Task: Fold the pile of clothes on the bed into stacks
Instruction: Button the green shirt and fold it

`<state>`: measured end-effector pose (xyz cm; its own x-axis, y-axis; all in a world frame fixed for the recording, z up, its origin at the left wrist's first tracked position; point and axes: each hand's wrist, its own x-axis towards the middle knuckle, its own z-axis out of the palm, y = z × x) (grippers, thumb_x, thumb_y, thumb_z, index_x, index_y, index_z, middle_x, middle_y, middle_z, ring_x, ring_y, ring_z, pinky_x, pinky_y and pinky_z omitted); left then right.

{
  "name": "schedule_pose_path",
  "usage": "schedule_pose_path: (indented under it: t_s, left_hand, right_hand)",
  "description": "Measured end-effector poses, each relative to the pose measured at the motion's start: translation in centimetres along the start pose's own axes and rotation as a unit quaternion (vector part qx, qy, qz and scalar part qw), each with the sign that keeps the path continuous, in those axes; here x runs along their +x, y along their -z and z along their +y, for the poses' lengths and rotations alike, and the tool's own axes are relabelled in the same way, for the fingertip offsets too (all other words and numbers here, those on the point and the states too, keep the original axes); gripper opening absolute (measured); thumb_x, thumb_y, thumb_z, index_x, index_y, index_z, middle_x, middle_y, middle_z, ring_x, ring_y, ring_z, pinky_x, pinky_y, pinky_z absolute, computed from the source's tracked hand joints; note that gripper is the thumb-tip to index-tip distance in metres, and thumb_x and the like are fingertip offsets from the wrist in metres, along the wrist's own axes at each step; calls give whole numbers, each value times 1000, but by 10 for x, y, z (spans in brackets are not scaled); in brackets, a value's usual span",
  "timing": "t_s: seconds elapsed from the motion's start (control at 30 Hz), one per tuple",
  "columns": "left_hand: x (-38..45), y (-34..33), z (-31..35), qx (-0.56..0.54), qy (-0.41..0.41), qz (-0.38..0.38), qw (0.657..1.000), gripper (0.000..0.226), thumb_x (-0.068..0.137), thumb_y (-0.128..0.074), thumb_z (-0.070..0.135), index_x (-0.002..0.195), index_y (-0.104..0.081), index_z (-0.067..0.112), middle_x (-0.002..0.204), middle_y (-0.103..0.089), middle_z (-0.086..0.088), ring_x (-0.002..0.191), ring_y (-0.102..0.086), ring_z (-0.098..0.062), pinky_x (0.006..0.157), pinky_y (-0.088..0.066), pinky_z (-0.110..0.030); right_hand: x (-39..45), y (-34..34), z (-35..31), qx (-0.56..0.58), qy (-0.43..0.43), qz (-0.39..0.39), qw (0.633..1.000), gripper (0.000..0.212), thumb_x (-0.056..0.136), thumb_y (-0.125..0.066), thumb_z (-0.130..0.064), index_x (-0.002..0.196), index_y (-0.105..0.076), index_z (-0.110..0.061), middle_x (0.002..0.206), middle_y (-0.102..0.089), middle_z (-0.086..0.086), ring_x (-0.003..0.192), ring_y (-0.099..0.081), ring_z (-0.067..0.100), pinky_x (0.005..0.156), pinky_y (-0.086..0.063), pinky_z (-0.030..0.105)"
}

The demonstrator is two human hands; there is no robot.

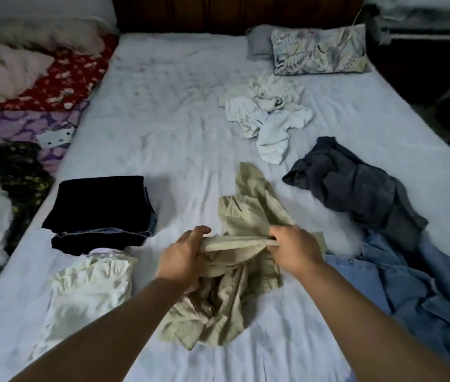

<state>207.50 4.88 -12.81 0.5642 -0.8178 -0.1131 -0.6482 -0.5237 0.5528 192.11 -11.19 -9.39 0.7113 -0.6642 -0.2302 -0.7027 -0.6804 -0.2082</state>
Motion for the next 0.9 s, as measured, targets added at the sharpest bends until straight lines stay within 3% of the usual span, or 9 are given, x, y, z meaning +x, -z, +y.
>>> schedule_pose_path:
  t_s: [0.1,0.23,0.33,0.43,0.5,0.6,0.77,0.9]
  left_hand:
    - [-3,49,21,114,-78,-7,990,77,63,-14,54,125,-52,29,112,-58,0,97,-62,-28,74,-47,-35]
    - [-5,113,44,184,-113,22,976,39,91,-37,36,127,-48,29,116,-56,1,98,-62,-28,75,-49,-36]
    - [-10,156,58,193,-106,31,975,33,94,-43,27,126,-48,32,115,-58,2,103,-59,-26,79,-47,-34]
    - [-15,188,73,206,-107,81,969,29,95,-46,37,123,-53,33,111,-61,1,104,-58,-24,77,-43,-30]
    - [-19,205,84,209,-116,121,963,28,94,-48,42,118,-58,31,107,-62,-1,101,-59,-25,75,-43,-30]
    - [-25,230,106,191,-130,174,957,22,92,-52,30,110,-63,22,99,-62,-7,92,-60,-31,71,-45,-32]
    - [-42,262,142,155,-131,240,949,21,87,-52,17,101,-68,18,100,-59,-9,94,-59,-33,71,-47,-37]
    - [-60,270,162,107,-120,261,952,25,87,-50,10,103,-67,17,100,-60,-9,92,-56,-28,63,-38,-31]
  right_hand:
    - [-13,31,-6,-34,-42,78,995,13,88,-53,-17,99,-58,-15,103,-62,5,94,-60,26,64,-33,27]
    - [-30,79,-12,-12,-69,181,981,17,85,-52,-14,99,-62,-14,100,-63,6,92,-59,28,61,-30,26]
    - [-44,119,-20,15,-72,256,964,15,86,-54,-17,95,-64,-12,98,-63,10,92,-60,32,63,-33,30]
    - [-59,155,-27,40,-74,308,948,16,87,-54,-17,97,-63,-8,102,-61,13,96,-58,35,71,-40,36]
    - [-71,176,-32,50,-77,321,943,19,90,-51,-15,104,-61,-8,107,-60,13,98,-57,35,71,-39,34]
    - [-86,205,-39,75,-90,344,932,19,93,-46,-13,107,-56,-6,106,-62,15,96,-57,35,66,-35,32]
    - [-110,243,-42,197,-65,377,903,23,92,-47,-7,111,-60,-10,107,-64,16,95,-58,35,73,-46,35]
    - [-131,264,-39,271,-22,328,905,28,95,-45,-8,119,-58,-9,111,-61,11,87,-54,22,63,-39,27]
